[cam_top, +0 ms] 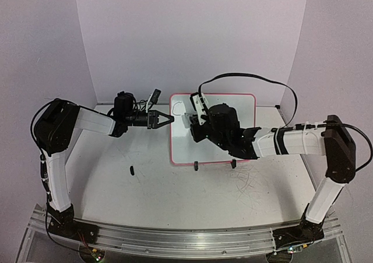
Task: Write a sentence on the whiteboard
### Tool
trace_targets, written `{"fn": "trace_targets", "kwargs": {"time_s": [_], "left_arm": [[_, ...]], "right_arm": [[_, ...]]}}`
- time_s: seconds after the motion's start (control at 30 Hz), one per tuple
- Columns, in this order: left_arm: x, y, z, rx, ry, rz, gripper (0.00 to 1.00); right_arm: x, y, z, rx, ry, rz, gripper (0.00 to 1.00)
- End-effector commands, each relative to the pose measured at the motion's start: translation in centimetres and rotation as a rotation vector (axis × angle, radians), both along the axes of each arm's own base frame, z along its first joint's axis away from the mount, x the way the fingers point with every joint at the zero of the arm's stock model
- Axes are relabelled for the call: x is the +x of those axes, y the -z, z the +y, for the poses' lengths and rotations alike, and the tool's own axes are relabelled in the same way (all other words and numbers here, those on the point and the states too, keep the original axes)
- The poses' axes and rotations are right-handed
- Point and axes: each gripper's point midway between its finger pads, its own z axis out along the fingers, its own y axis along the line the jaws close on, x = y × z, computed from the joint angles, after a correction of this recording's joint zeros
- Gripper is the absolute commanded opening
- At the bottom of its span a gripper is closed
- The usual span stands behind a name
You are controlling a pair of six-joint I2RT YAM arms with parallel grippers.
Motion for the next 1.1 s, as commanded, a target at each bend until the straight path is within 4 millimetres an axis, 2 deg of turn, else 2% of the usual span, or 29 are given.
{"fn": "trace_targets", "kwargs": {"time_s": [0.0,0.27,0.6,1.07], "left_arm": [[-1.6,-3.1,-0.4,-0.034,0.045,-0.072,0.00],[-1.6,-2.9,-0.4,-0.032,0.046,-0.068,0.00],[-1.6,-2.9,-0.4,-0.032,0.049,-0.068,0.00],[-1.6,-3.0,-0.4,-0.033,0.048,-0.070,0.00]], "right_arm": [[0.1,-4.1,-0.5,0.088,-0.005,-0.076,0.00],[1.0,-3.7,0.6,0.086,-0.016,-0.077,0.00],[1.6,-4.1,-0.2,0.094,0.033,-0.100,0.00],[2.4,-3.4,-0.3,0.084,0.066,-0.095,0.00]]}}
